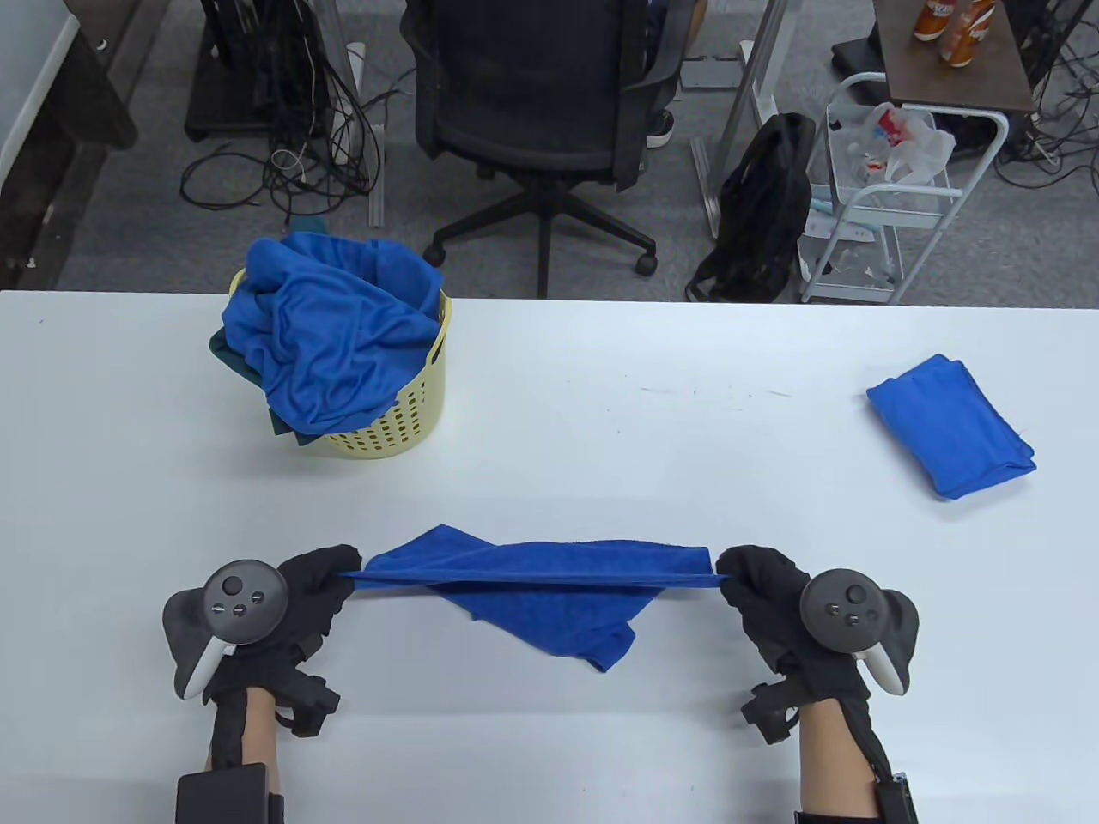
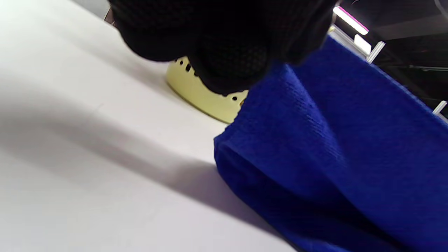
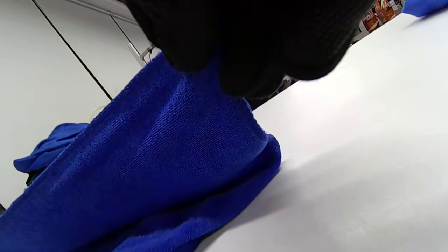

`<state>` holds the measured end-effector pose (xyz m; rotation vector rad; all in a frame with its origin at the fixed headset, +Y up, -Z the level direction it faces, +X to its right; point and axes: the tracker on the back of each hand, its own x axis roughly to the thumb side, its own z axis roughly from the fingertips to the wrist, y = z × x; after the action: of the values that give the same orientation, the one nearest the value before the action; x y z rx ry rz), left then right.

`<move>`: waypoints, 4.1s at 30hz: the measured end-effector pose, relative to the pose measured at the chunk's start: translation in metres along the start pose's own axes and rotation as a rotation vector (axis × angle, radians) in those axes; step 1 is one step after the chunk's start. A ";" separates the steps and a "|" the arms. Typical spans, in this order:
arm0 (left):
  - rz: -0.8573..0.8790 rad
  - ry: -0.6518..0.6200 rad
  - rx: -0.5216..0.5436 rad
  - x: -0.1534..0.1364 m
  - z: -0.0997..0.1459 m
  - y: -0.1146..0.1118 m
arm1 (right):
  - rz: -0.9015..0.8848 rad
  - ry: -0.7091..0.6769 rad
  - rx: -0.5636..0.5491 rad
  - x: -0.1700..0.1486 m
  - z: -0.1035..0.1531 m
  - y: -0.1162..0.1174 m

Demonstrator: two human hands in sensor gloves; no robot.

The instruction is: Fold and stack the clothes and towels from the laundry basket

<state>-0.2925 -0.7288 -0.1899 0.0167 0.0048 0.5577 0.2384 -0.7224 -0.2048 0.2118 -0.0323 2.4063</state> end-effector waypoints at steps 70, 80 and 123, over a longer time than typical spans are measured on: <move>0.185 -0.065 -0.235 0.049 -0.007 -0.077 | 0.060 0.200 -0.088 -0.060 0.033 -0.031; 0.626 -0.153 -0.203 0.039 -0.006 -0.063 | -0.537 -0.056 -0.115 -0.060 0.030 -0.028; -0.452 0.240 -0.429 0.045 -0.123 -0.080 | 0.352 0.409 0.230 -0.060 -0.103 0.016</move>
<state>-0.2129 -0.7712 -0.3139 -0.4593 0.1203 0.0974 0.2570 -0.7651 -0.3153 -0.2023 0.4280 2.7569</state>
